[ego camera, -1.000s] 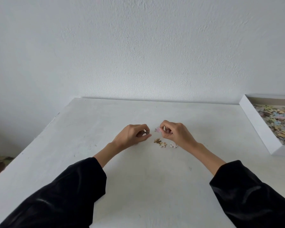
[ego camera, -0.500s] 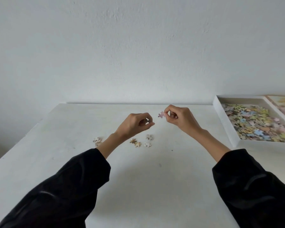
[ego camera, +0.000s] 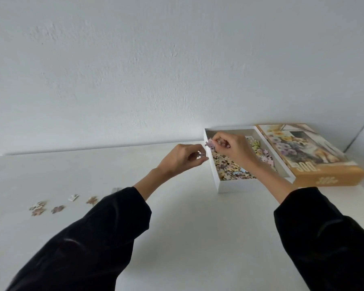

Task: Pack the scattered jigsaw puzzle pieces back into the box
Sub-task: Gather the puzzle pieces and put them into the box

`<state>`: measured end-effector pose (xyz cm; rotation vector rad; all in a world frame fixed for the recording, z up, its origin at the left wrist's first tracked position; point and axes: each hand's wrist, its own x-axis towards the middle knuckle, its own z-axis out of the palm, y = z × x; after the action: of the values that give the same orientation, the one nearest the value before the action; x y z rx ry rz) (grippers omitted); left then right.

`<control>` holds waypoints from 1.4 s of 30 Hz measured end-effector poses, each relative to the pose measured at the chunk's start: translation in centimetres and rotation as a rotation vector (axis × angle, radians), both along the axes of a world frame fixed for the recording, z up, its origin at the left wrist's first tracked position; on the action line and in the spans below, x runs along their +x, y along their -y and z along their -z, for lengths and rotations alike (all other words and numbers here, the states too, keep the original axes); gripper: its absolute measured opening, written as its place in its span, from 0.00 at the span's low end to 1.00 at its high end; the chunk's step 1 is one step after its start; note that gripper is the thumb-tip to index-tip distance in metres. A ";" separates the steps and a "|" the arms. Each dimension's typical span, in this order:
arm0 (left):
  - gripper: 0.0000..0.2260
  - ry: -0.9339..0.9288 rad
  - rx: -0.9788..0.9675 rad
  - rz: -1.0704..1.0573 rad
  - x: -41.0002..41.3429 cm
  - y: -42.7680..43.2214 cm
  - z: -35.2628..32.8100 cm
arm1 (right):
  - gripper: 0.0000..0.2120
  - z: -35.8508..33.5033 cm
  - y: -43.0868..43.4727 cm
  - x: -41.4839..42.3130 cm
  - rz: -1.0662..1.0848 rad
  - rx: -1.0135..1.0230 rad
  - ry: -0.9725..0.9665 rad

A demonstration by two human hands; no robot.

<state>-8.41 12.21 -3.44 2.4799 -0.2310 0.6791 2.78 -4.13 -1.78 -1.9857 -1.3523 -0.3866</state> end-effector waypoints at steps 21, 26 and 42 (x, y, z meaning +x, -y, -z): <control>0.11 -0.187 0.331 0.156 9.8 8.2 1.7 | 0.04 4.0 6.2 8.6 0.256 -0.142 -0.123; 0.13 -0.199 0.359 0.178 9.8 7.3 2.6 | 0.04 4.8 6.1 9.0 0.282 -0.163 -0.169; 0.07 -0.144 0.203 0.131 2.4 2.3 0.1 | 0.07 1.3 0.7 3.7 0.161 -0.103 -0.203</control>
<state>-5.99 9.93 -3.53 2.6637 -0.4220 0.4391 6.49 -4.82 -3.09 -2.1617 -1.1094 -0.1847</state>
